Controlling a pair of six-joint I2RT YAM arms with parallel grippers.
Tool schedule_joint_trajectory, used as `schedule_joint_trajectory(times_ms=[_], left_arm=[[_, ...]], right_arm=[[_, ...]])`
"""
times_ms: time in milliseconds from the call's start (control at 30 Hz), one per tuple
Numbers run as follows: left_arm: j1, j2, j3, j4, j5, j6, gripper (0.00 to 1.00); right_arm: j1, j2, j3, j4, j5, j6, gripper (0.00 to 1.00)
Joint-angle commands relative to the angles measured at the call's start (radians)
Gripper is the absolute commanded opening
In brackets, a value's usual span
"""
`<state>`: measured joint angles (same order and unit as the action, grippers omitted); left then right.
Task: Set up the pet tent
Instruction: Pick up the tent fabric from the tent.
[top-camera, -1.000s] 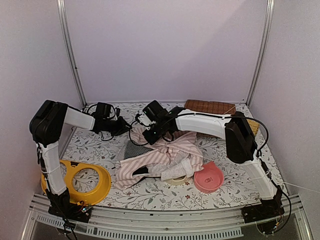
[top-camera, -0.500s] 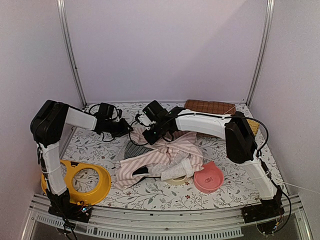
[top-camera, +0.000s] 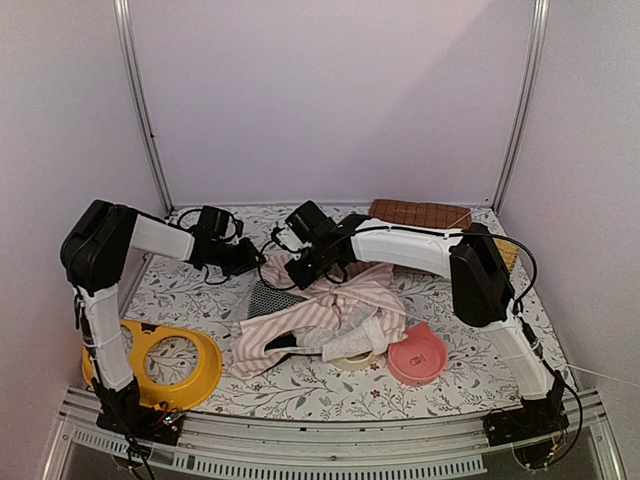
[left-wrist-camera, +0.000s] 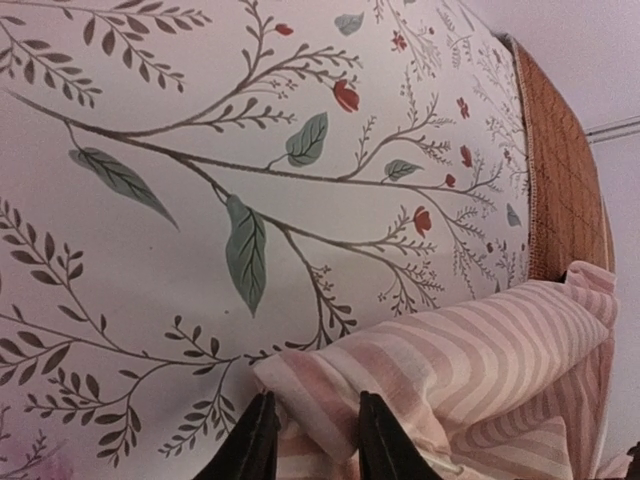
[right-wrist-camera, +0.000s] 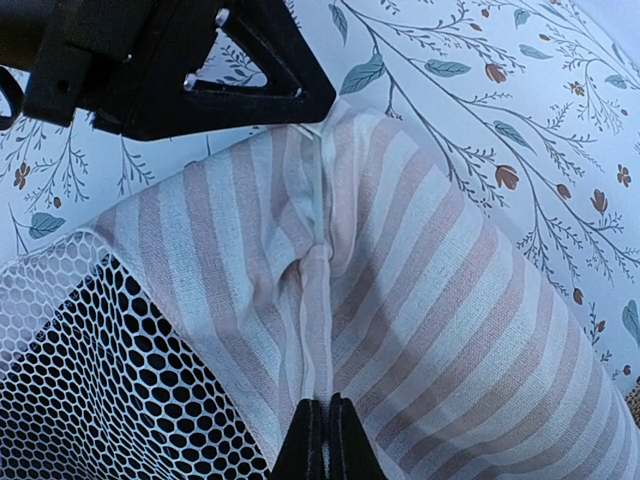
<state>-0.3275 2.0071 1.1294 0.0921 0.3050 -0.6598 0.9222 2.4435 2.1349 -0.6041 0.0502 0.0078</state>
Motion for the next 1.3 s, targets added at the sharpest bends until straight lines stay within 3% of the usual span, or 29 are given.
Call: schedule_joint_trajectory(times_ms=[0, 300, 533, 1033, 1267], left_arm=[[-0.012, -0.021, 0.011, 0.024, 0.014, -0.024, 0.27], [-0.015, -0.008, 0.008, 0.061, 0.050, -0.067, 0.18], [-0.018, -0.028, -0.001, 0.071, 0.062, -0.064, 0.00], [-0.065, -0.169, 0.013, 0.058, 0.085, -0.058, 0.00], [-0.068, -0.116, 0.021, 0.066, 0.075, -0.062, 0.00]], right_arm=[[-0.004, 0.028, 0.022, -0.005, 0.007, 0.021, 0.00], [-0.004, 0.031, 0.022, -0.006, 0.005, 0.023, 0.00], [-0.004, 0.028, 0.022, -0.002, 0.008, 0.024, 0.00], [-0.004, 0.027, 0.070, 0.069, 0.024, 0.056, 0.00], [-0.006, 0.058, 0.091, 0.144, 0.033, 0.057, 0.00]])
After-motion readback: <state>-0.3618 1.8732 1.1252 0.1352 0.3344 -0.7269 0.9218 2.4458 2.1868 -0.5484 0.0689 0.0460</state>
